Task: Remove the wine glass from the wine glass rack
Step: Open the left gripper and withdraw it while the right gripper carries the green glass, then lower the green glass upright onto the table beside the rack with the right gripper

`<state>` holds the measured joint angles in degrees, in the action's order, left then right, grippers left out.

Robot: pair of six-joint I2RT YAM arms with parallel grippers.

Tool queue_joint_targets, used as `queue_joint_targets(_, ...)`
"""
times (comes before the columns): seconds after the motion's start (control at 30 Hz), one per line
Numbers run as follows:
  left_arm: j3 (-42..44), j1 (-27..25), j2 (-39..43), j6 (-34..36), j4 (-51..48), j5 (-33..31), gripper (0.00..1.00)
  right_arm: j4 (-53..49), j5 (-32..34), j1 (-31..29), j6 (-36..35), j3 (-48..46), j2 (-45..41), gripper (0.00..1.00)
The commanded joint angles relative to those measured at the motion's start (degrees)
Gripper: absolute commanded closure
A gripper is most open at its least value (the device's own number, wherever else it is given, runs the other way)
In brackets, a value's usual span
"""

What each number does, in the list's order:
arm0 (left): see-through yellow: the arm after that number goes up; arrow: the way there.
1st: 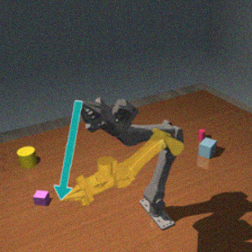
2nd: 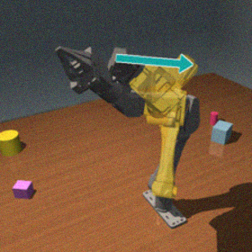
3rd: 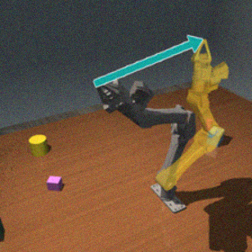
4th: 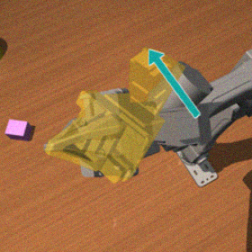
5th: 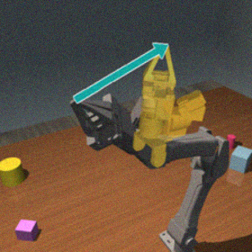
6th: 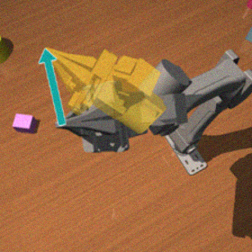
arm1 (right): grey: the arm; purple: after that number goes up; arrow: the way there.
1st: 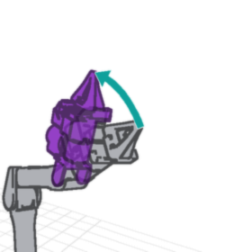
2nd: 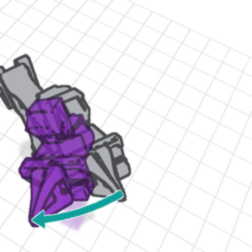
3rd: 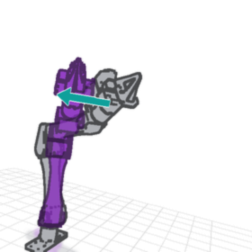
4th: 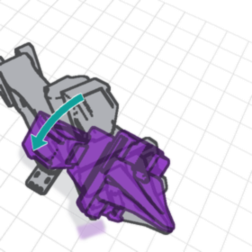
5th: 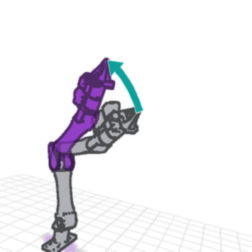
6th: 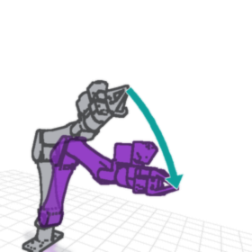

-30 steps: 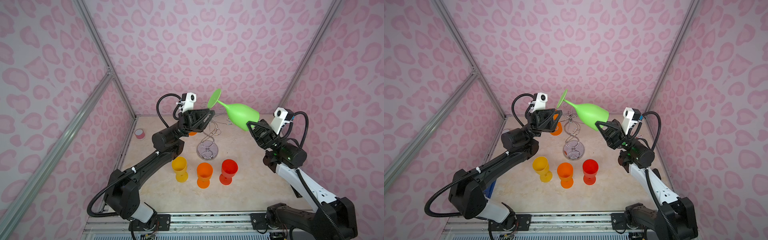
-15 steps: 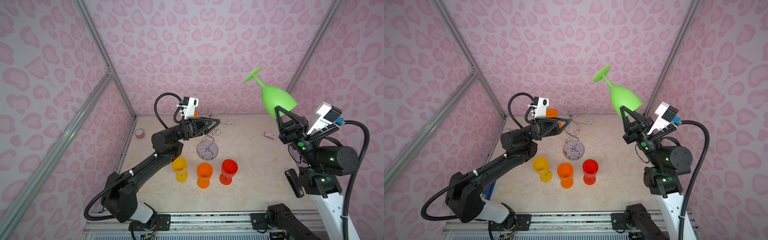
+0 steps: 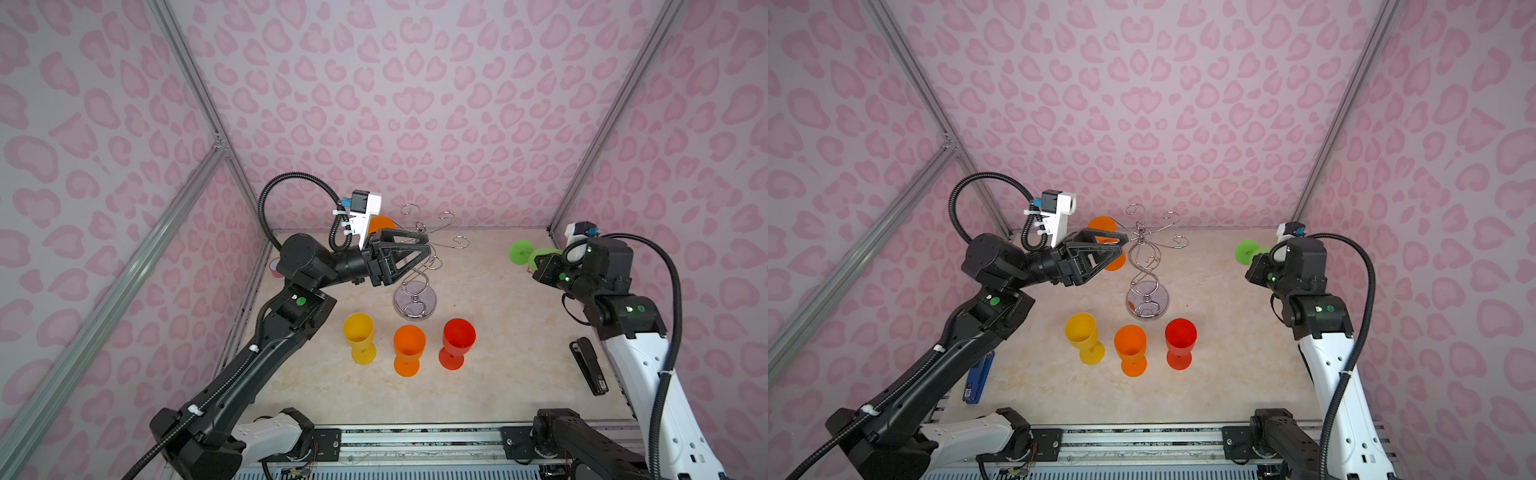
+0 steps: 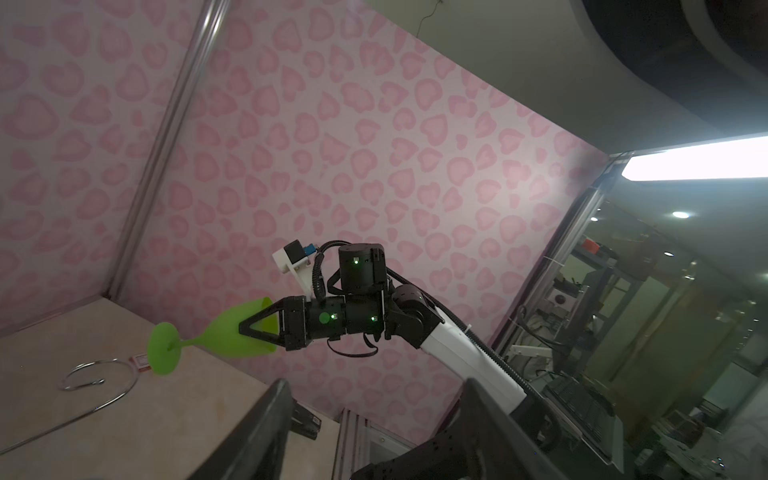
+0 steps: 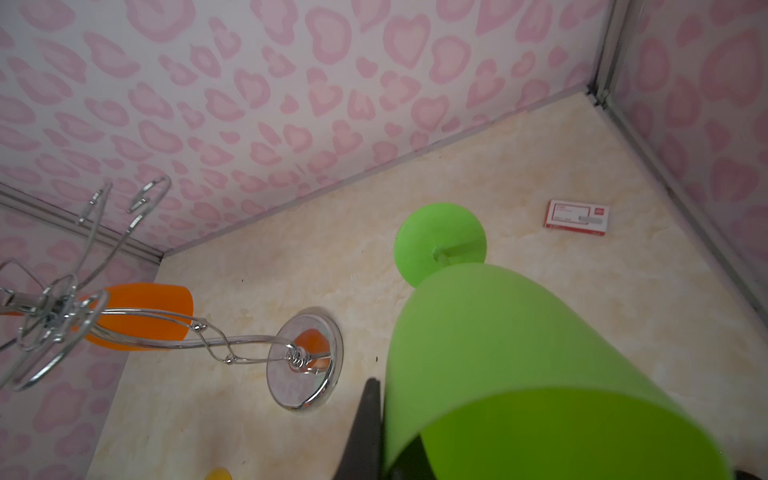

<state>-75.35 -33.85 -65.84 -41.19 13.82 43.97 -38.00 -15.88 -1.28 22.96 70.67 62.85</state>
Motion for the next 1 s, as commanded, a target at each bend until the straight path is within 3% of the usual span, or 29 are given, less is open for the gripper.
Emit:
queue_joint_targets(0.0,-1.1,0.3,3.0,14.8,-19.8,-10.4,0.33,0.4,-4.6,-1.9,-0.5,-1.6,4.4,1.00)
queue_joint_targets(0.17,-0.3,0.8,7.1,17.0,-25.0,-14.7,0.33,-0.9,-0.9,-8.1,-2.8,-0.8,12.5,1.00)
queue_joint_targets(0.4,1.2,1.1,10.0,16.6,-26.4,-14.6,0.33,-4.8,0.8,-13.9,-5.3,4.0,22.7,1.00)
queue_joint_targets(0.97,4.0,1.4,11.8,16.9,-26.2,-15.0,0.33,-14.4,1.8,-20.0,-8.0,11.1,31.9,1.00)
